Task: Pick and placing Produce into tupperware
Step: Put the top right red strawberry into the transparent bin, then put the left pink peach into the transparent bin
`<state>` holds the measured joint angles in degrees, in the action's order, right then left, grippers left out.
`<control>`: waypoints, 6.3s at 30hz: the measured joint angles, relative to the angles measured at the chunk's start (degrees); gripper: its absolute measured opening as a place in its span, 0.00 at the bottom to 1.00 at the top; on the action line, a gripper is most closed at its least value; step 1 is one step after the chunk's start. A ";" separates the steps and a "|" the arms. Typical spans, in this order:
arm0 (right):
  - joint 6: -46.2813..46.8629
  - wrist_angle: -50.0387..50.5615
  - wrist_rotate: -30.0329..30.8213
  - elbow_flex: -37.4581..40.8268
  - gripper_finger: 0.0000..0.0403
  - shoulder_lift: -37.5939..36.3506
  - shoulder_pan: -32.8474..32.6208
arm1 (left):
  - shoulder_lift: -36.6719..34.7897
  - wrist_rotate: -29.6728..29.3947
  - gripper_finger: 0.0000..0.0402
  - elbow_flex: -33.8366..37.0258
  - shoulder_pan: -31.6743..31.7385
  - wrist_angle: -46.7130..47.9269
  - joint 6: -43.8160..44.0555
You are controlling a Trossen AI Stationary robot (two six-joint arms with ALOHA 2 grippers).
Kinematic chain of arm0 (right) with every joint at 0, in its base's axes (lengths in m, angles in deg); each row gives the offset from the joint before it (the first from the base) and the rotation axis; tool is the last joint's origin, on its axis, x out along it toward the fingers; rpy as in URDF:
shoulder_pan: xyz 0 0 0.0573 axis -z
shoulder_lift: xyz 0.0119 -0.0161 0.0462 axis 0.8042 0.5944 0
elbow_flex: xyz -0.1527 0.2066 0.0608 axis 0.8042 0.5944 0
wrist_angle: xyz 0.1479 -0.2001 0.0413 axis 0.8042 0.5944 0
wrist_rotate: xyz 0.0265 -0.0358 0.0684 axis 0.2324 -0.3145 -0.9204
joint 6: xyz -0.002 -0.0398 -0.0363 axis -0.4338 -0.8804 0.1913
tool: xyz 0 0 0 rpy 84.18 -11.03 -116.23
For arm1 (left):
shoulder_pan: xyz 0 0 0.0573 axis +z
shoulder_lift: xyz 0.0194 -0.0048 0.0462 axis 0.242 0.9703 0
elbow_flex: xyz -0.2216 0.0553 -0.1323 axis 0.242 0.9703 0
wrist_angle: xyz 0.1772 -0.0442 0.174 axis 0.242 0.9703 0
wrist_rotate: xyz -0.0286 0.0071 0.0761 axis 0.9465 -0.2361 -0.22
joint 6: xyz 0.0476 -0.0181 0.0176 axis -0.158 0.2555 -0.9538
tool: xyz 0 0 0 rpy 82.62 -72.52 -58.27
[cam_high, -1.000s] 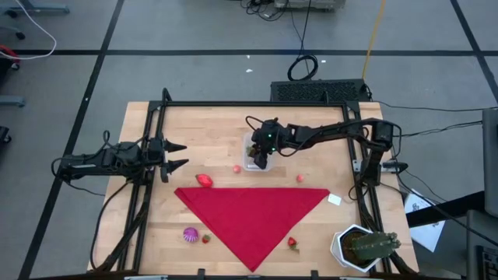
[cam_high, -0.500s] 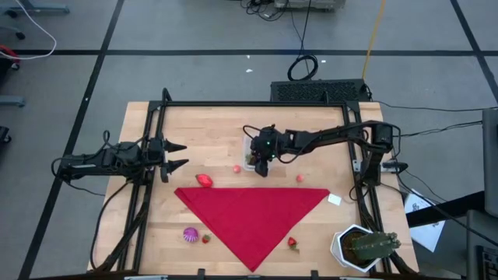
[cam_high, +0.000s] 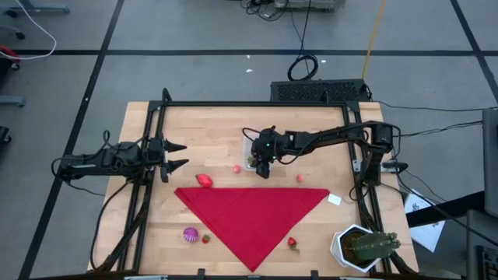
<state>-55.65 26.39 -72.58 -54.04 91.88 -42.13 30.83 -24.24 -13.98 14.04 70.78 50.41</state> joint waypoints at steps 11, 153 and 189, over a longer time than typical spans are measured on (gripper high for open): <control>-1.58 2.12 0.04 0.00 0.39 0.02 0.00 | 0.01 0.00 0.67 0.00 0.00 0.00 0.00; 1.41 24.26 1.74 -0.02 0.55 -20.95 -14.82 | 44.06 6.61 0.67 0.02 -2.19 -31.00 1.28; -4.11 17.50 4.31 0.02 0.55 -27.58 -14.78 | 86.68 6.67 0.67 -23.17 3.03 -26.60 -5.86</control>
<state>-59.76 43.89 -68.27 -54.02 64.30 -56.91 117.51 -17.57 -37.15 17.07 44.19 44.54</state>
